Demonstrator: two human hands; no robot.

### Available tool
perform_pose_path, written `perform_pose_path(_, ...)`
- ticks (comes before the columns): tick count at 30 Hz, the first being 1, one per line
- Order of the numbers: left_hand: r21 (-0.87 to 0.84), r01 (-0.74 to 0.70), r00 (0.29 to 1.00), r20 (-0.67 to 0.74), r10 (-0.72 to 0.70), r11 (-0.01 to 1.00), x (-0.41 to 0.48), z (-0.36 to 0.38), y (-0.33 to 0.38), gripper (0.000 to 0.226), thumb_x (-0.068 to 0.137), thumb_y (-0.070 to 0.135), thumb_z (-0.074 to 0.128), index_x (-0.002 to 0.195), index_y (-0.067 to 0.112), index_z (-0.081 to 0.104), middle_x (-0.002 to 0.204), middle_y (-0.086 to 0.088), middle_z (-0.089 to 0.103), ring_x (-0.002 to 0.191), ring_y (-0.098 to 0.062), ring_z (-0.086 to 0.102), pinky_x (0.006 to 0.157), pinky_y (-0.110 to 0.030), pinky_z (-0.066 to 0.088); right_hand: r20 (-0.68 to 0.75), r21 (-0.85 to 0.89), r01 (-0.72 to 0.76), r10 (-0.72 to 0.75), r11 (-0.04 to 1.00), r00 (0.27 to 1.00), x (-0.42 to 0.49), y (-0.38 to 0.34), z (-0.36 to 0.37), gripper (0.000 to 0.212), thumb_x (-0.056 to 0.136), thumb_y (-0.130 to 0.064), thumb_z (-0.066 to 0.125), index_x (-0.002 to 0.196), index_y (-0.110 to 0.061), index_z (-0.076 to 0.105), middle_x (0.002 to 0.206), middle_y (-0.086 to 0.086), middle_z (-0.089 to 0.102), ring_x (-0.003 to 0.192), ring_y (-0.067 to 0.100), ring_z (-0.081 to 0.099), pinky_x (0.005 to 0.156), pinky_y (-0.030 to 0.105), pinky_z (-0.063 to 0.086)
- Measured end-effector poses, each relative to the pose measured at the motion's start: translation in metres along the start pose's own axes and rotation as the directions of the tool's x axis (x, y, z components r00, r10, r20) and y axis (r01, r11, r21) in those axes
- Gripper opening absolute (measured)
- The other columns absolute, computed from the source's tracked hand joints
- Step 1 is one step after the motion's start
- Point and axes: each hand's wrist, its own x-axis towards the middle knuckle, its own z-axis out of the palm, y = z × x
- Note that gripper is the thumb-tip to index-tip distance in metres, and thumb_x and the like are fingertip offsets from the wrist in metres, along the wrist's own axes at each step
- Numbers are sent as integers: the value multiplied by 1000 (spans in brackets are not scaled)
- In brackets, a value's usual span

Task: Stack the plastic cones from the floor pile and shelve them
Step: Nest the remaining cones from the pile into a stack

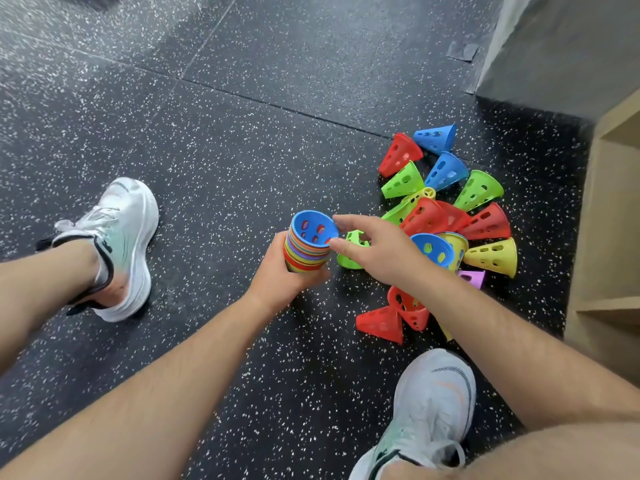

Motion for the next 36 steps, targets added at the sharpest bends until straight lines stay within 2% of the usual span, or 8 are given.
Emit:
perform_pose_path(3,32,-2,1000,-7,2,999,1,2,0,80,57,41,90,126,30,49,111,6,69,98,-14,72,92,-49,59,-107,-53,19,-24,998,994,1,3,-5,30,94,-33,65,122,-23,65,112,-14,67,102,3,57,92,24,43)
perform_pose_path(6,42,-9,1000,-19,9,999,0,2,-3,80,60,41,90,127,29,47,111,9,68,100,-10,70,95,-42,57,-177,-257,86,-134,963,975,-1,11,-6,13,96,-20,60,103,-13,68,102,-4,67,98,14,56,86,27,41)
perform_pose_path(13,13,-50,998,-44,50,999,4,1,-9,65,77,11,90,125,20,47,108,9,66,91,3,66,84,-18,52,121,-625,184,-139,758,983,-6,26,2,24,91,-30,62,101,-17,79,136,0,61,128,26,47,106,40,40)
perform_pose_path(18,14,-39,999,-33,39,999,4,1,-10,69,77,13,91,128,20,45,110,10,66,92,5,65,86,-16,50,199,-723,220,-108,655,974,-6,30,8,28,88,-29,60,104,-12,75,122,-1,67,111,28,55,97,41,44)
perform_pose_path(22,22,-36,999,-26,36,999,3,2,-10,70,76,17,92,128,23,45,111,9,66,99,-5,66,96,-31,53,99,-692,157,-123,704,987,-2,25,2,44,84,-31,72,119,-4,67,135,7,60,119,31,55,103,44,43)
perform_pose_path(28,22,-33,999,-12,33,999,2,1,-9,75,69,29,91,128,27,45,111,10,68,103,-10,68,100,-42,55,-167,-473,20,-112,881,980,-1,16,-13,70,72,-46,85,121,-2,61,117,9,58,110,27,56,98,36,44)
perform_pose_path(32,34,-32,999,-11,32,999,1,2,-7,76,67,32,89,128,28,45,112,12,67,103,-8,68,99,-37,54,-295,-296,-26,-66,955,953,-8,4,-22,67,78,-50,80,125,-9,56,115,2,57,107,16,53,90,17,34)
perform_pose_path(36,35,-33,999,-8,33,999,1,3,-6,72,74,18,92,128,26,44,112,11,67,99,-3,67,93,-29,53,-311,-157,-62,11,986,950,-13,-6,-24,70,87,-56,67,141,-16,48,131,-2,55,120,11,49,95,16,31)
